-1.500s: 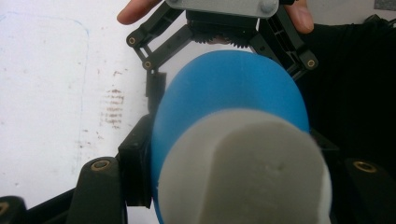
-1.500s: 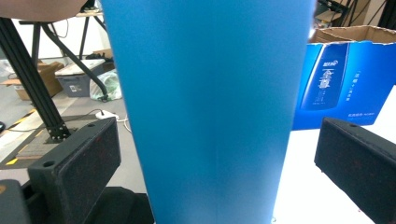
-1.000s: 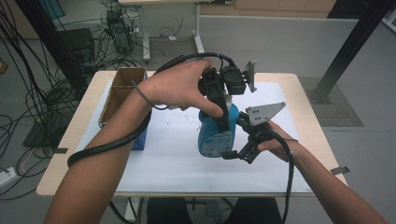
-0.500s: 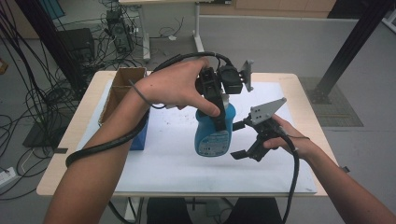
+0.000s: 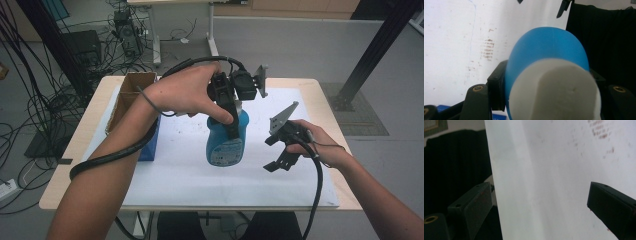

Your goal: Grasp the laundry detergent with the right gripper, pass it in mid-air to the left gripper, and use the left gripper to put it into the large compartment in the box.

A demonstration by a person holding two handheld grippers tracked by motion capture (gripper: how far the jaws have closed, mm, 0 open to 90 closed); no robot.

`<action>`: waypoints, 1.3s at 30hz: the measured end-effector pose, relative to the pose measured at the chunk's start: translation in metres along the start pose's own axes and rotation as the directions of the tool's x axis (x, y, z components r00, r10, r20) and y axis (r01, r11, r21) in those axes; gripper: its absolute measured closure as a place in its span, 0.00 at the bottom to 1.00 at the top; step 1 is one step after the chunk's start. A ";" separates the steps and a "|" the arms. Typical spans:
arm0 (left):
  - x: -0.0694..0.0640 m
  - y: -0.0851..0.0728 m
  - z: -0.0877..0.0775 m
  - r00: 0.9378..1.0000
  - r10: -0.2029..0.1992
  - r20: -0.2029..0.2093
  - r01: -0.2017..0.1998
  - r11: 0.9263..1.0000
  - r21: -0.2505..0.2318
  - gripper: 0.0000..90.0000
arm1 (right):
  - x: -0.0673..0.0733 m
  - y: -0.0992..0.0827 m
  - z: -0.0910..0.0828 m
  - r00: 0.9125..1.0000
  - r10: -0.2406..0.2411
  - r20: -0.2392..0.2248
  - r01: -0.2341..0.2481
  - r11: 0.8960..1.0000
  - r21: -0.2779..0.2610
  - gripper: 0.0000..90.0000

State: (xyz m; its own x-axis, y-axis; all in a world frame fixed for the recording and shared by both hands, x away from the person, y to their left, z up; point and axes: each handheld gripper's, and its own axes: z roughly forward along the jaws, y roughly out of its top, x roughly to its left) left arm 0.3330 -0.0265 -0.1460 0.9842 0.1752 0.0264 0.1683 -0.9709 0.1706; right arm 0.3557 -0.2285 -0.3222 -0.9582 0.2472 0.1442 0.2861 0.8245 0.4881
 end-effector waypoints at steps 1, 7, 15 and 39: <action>0.000 0.000 0.000 1.000 -0.005 -0.004 0.006 1.000 0.000 0.41 | -0.001 -0.001 0.000 1.000 0.010 0.003 -0.010 1.000 0.018 0.06; 0.004 0.000 0.000 0.997 -0.071 -0.032 0.071 0.997 -0.011 0.41 | -0.007 -0.007 0.004 0.998 0.038 0.044 -0.042 0.995 0.090 0.06; 0.008 0.000 0.000 0.980 -0.185 -0.070 0.185 0.983 -0.003 0.41 | -0.012 -0.013 0.004 0.996 0.060 0.069 -0.066 0.994 0.088 0.07; 0.035 0.002 -0.002 0.847 -0.516 -0.127 0.508 0.857 -0.086 0.41 | -0.019 -0.023 0.011 0.986 0.124 0.108 -0.133 0.988 0.078 0.06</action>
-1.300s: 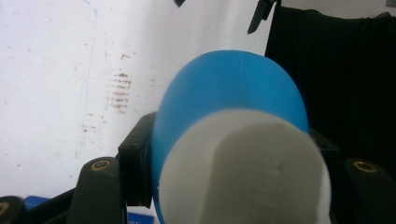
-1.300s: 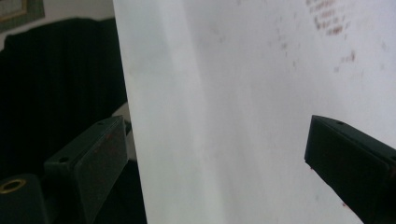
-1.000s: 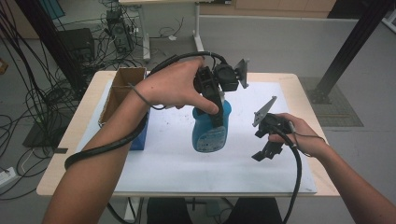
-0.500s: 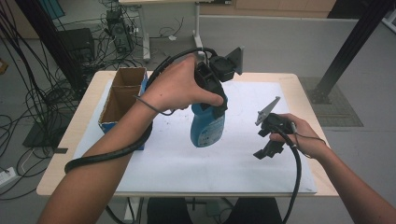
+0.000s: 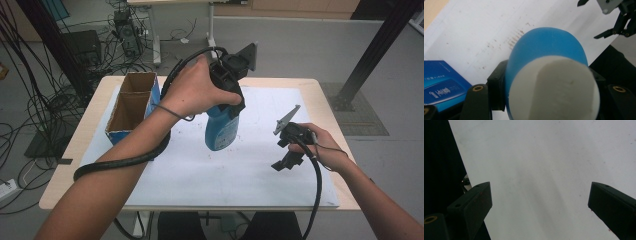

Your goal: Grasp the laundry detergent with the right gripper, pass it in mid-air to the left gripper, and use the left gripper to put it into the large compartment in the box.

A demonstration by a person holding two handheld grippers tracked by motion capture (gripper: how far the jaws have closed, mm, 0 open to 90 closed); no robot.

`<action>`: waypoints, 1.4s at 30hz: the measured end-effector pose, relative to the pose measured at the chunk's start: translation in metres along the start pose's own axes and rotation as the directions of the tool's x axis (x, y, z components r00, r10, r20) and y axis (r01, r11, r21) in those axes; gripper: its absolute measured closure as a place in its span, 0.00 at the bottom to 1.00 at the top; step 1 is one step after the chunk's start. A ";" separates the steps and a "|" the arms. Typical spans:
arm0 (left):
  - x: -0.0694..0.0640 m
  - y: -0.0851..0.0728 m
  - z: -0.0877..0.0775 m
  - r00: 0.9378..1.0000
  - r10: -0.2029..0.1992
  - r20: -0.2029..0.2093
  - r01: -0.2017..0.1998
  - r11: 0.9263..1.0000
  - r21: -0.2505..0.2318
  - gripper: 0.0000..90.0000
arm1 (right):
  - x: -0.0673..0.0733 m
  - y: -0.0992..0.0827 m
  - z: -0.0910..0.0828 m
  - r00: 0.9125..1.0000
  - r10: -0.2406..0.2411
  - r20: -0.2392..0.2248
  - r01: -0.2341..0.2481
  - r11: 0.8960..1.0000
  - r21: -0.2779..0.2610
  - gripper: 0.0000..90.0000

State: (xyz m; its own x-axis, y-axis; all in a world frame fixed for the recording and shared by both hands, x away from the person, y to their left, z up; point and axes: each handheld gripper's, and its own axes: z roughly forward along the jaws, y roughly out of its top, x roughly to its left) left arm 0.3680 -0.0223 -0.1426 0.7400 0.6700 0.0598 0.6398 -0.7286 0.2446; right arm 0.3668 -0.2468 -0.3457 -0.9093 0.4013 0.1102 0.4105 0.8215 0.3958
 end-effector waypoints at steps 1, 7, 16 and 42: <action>0.001 0.001 -0.002 1.000 -0.005 0.000 0.005 1.000 -0.006 0.41 | 0.000 0.000 0.000 1.000 0.000 -0.003 0.000 1.000 0.000 0.06; 0.010 0.005 -0.017 0.999 -0.028 -0.021 0.027 0.999 -0.032 0.41 | 0.001 0.002 0.001 1.000 -0.005 0.009 0.005 1.000 -0.008 0.06; 0.035 0.010 -0.041 0.992 -0.104 -0.068 0.100 0.993 -0.054 0.41 | 0.005 0.004 0.004 1.000 -0.021 -0.001 0.021 1.000 -0.005 0.05; 0.138 -0.039 -0.109 0.887 -0.437 -0.147 0.418 0.897 -0.145 0.41 | 0.009 0.013 0.010 0.999 -0.048 -0.005 0.048 0.999 0.006 0.06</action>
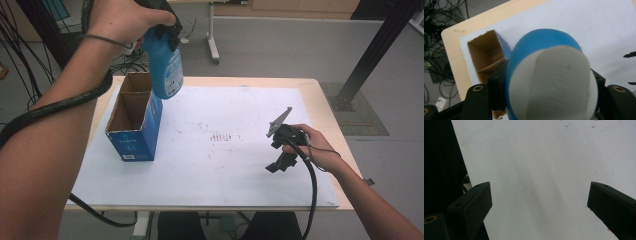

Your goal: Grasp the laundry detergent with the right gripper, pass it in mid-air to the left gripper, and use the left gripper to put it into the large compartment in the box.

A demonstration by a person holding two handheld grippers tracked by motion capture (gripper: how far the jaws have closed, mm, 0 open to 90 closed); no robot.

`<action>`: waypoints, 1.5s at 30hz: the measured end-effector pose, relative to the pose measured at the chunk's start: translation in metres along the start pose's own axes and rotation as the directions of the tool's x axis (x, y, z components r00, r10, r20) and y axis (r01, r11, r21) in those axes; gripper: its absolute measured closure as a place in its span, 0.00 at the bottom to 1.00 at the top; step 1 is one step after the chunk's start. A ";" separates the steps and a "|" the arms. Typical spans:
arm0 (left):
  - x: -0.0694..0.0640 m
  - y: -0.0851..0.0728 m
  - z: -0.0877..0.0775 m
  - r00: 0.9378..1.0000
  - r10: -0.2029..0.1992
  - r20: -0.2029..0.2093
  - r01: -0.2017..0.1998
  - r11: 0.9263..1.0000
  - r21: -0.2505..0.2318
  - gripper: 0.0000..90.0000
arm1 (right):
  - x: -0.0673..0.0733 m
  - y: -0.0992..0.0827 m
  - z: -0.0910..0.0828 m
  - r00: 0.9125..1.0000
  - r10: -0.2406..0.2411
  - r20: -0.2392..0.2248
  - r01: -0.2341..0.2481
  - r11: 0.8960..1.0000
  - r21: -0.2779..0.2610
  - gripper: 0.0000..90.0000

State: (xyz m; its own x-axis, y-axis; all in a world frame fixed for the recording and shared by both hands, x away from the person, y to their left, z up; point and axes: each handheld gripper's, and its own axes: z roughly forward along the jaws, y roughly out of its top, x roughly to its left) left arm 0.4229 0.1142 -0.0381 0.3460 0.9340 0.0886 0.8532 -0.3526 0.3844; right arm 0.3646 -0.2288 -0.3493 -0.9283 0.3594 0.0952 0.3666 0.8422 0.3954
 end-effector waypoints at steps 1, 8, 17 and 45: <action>0.003 0.000 -0.001 1.000 -0.004 -0.006 0.004 1.000 0.002 0.41 | 0.000 0.000 0.000 1.000 -0.001 0.000 0.001 1.000 0.000 0.06; 0.031 -0.005 -0.005 0.995 -0.076 -0.063 0.076 0.997 0.006 0.41 | 0.000 0.001 0.001 1.000 0.003 -0.001 -0.003 1.000 0.001 0.06; 0.059 -0.014 -0.002 0.983 -0.157 -0.098 0.160 0.987 0.023 0.41 | 0.000 0.000 0.003 1.000 0.002 -0.001 -0.002 1.000 0.004 0.06; 0.094 -0.037 0.072 0.961 -0.252 -0.111 0.266 0.954 0.137 0.41 | 0.000 -0.004 0.007 1.000 0.003 -0.004 -0.002 1.000 0.002 0.06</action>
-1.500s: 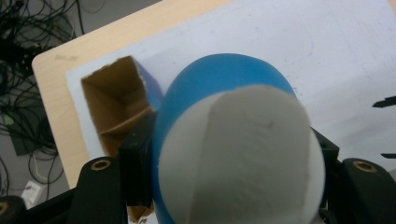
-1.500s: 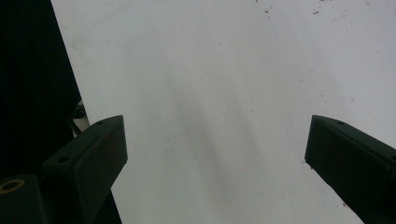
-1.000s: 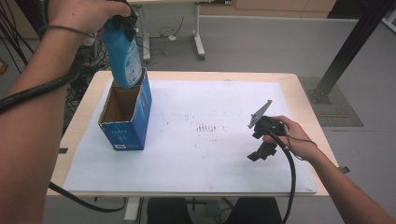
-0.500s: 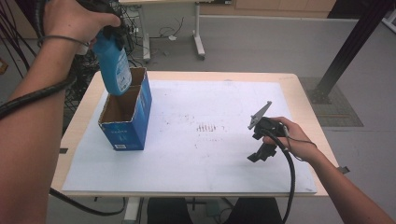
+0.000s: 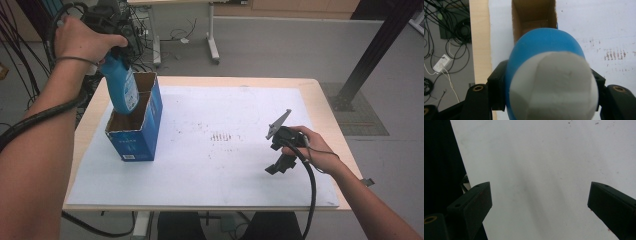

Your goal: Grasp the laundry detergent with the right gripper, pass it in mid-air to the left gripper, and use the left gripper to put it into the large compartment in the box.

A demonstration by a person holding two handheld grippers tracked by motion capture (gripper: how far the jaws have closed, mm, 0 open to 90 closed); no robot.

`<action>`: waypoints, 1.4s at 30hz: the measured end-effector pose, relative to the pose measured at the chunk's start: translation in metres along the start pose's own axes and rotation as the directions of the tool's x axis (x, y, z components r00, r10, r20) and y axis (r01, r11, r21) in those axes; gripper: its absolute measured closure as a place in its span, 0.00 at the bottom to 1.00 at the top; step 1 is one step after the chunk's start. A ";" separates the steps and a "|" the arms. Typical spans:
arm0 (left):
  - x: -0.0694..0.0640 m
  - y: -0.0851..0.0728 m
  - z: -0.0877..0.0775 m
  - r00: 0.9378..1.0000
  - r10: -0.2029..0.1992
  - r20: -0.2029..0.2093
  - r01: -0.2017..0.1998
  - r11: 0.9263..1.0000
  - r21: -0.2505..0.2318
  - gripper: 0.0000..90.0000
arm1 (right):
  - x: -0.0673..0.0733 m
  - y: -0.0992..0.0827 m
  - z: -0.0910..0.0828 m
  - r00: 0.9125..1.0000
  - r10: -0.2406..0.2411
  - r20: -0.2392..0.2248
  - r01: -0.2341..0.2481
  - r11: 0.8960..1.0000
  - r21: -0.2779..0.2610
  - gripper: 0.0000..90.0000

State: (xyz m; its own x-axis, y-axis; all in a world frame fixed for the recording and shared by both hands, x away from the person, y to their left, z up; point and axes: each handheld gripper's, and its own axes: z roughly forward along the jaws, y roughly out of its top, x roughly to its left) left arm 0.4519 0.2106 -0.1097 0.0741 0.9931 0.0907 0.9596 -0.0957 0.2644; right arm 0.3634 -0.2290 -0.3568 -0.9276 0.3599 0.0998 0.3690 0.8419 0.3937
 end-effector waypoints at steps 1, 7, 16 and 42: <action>0.000 0.000 0.003 1.000 0.000 0.003 0.000 1.000 0.004 0.41 | 0.000 0.000 0.000 1.000 0.002 -0.001 -0.002 1.000 0.001 0.06; 0.002 -0.003 0.024 1.000 -0.001 0.017 0.000 0.999 0.035 0.42 | 0.001 -0.001 0.001 1.000 0.001 0.001 -0.001 1.000 0.001 0.06; 0.003 -0.008 0.051 1.000 -0.016 0.027 0.014 0.997 0.070 0.41 | 0.001 -0.005 0.000 1.000 0.010 -0.003 -0.010 1.000 0.002 0.06; 0.000 -0.020 0.119 0.999 -0.031 0.043 0.025 0.990 0.142 0.42 | -0.001 -0.008 0.008 1.000 0.017 -0.014 -0.016 1.000 0.006 0.06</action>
State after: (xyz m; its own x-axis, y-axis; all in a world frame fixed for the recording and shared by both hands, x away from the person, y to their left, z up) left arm 0.4645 0.2202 -0.2294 0.0559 0.9976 0.0410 0.9899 -0.0608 0.1277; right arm 0.3615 -0.2326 -0.3673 -0.9221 0.3680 0.1193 0.3846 0.8382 0.3868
